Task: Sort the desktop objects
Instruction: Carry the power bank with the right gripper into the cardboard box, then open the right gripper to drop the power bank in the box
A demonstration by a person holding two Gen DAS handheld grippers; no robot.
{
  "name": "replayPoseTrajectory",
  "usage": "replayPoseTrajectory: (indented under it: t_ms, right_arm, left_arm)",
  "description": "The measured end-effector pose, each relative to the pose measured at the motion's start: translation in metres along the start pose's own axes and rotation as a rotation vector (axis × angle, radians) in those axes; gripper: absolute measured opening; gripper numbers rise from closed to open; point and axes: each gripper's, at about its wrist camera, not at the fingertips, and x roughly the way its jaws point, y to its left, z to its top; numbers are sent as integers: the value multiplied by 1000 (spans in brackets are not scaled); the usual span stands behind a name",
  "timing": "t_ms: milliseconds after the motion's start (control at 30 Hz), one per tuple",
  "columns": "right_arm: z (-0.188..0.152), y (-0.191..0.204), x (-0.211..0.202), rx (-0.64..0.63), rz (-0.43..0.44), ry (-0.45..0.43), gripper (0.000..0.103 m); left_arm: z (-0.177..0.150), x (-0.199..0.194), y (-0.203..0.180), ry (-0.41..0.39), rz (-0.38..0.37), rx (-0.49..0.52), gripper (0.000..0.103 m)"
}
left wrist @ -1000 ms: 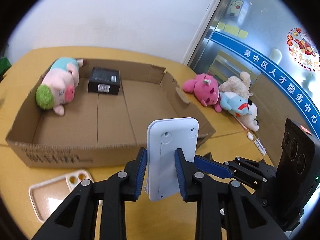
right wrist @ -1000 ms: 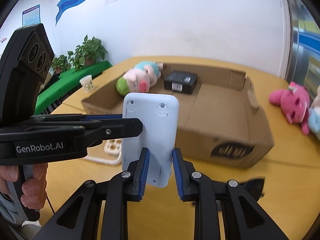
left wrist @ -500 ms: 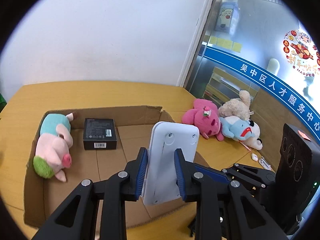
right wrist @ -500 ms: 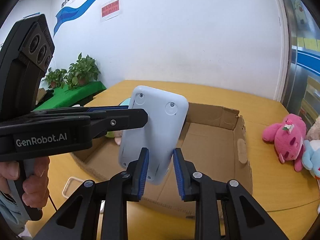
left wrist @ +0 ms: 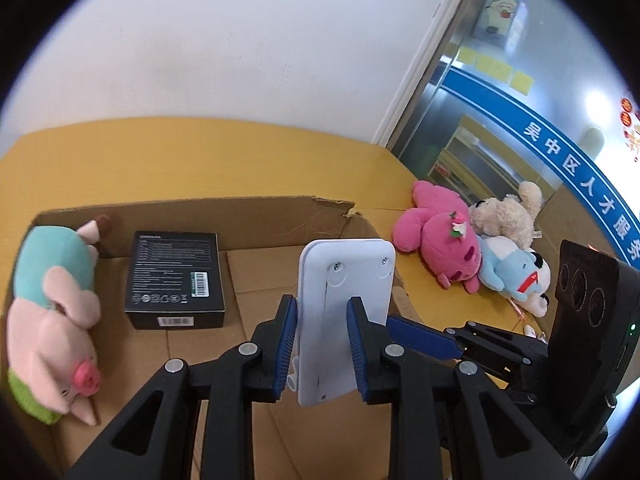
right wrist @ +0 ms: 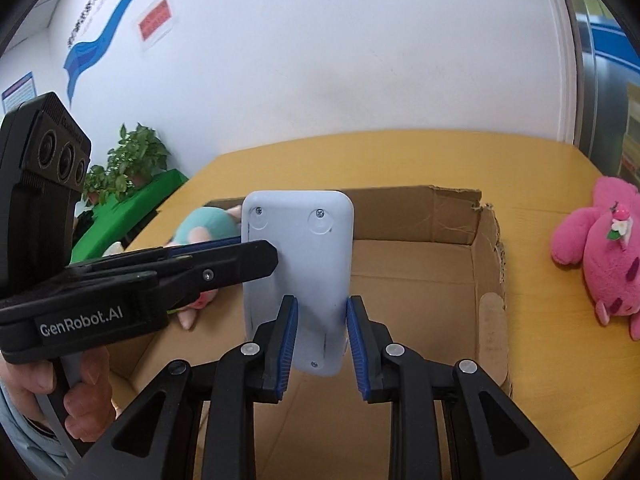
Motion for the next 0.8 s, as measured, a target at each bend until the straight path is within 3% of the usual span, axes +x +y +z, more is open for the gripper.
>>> replayPoseTrajectory:
  t_ms: [333,533,633,800]
  right_arm:
    - [39,-59,76,105,-35,156,30]
    - [39,-89,124,197,-56,258,31]
    - [36,-94,137,210,-72,274,31]
    - [33,-89,141,170,-119,279,32]
  left_arm:
    - [38,84,17,119,23,-28,25]
    - [43,133,40,227,49,-77,23]
    - [40,150,49,276,82,-111,16]
    - [37,153,53,306,75,-142,16]
